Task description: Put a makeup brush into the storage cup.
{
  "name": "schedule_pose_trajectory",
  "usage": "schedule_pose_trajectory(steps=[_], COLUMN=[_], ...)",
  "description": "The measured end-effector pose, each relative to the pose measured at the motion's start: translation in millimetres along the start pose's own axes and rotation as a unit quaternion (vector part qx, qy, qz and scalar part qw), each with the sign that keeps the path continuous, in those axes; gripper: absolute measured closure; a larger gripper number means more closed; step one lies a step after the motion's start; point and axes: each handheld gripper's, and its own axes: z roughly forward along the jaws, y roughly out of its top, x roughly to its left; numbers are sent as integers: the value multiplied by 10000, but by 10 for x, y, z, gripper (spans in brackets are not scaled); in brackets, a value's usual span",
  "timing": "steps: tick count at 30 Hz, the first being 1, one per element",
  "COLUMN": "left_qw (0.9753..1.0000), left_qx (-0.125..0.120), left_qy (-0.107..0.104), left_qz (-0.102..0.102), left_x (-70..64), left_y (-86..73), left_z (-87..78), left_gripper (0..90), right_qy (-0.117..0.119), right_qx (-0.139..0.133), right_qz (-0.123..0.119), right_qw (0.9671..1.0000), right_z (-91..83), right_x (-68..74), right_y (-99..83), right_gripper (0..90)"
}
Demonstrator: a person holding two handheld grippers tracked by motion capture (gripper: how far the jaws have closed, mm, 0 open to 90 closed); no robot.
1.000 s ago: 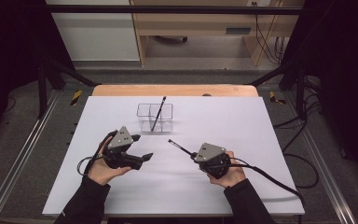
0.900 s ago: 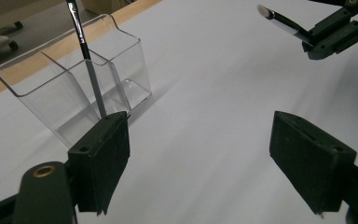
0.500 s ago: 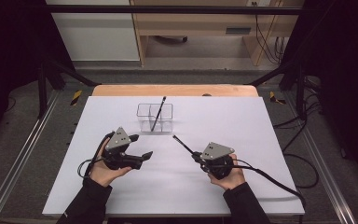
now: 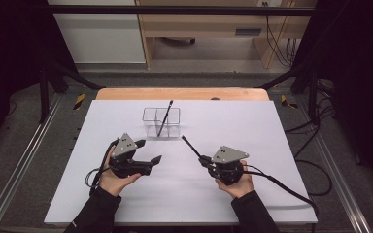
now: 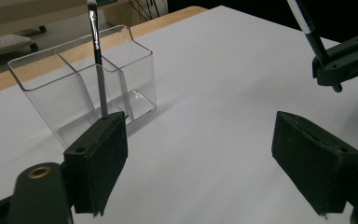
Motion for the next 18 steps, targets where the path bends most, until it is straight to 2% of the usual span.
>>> schedule_pose_trajectory(steps=[12,18], left_qw=[9997,9995], left_qx=[123,16], left_qy=[-91,-148], left_qz=[-179,-294], left_x=[-150,-194], left_y=[-1,44], left_z=[145,155], left_gripper=[177,180], right_qy=[19,46], right_qx=[-38,-110], right_qz=[204,317], right_qw=[9998,9994], right_z=[26,28], right_x=[20,28], right_y=[-21,-19], right_gripper=[842,842])
